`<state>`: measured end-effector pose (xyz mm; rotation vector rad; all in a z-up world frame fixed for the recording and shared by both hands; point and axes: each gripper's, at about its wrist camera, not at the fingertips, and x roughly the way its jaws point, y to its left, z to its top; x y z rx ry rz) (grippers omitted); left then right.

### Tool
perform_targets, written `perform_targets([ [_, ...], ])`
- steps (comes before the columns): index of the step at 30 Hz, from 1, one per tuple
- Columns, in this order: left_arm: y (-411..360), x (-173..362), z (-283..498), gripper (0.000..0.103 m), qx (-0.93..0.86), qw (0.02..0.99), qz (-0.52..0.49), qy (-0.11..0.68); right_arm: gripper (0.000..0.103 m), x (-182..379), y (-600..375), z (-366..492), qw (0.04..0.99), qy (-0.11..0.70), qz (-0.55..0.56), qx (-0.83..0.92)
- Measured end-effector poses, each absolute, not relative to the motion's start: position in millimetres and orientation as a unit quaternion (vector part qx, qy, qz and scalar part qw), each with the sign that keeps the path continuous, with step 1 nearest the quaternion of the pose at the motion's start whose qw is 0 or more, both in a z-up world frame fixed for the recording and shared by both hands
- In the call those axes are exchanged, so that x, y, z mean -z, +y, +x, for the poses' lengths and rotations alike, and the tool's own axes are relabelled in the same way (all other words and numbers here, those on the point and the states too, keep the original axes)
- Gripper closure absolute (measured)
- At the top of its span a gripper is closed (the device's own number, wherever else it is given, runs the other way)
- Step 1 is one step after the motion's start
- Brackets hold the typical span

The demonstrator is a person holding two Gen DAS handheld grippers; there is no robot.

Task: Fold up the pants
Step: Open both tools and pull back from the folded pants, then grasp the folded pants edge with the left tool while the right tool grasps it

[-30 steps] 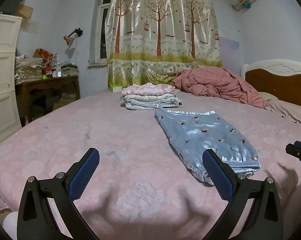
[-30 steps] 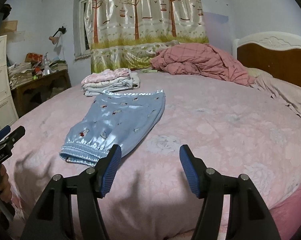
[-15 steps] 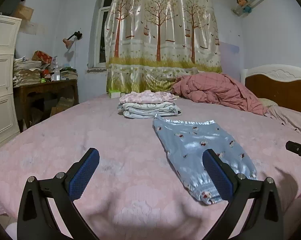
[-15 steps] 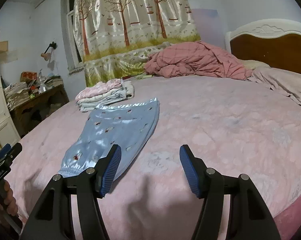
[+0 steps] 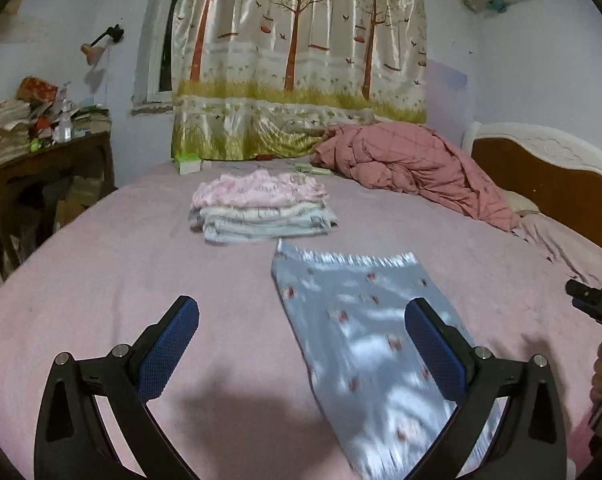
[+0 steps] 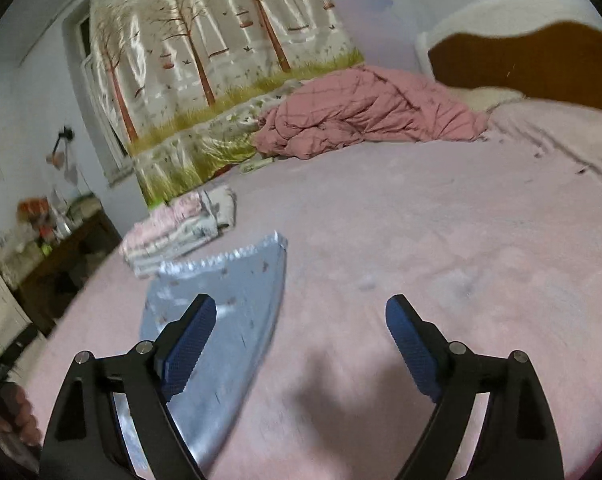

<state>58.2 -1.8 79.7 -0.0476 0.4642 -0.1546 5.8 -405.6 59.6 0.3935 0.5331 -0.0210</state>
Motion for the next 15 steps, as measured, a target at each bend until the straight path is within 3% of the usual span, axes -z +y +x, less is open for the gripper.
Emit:
perform_targets([
  [8, -12, -94, 186, 0.001, 0.095, 0.951, -0.08, 0.282, 0.015, -70, -418, 130, 0.922, 0.289, 0.247, -0.068],
  [15, -13, -66, 282, 0.001, 0.088, 0.933, -0.143, 0.32, 0.015, -41, -407, 256, 0.897, 0.323, 0.287, -0.091],
])
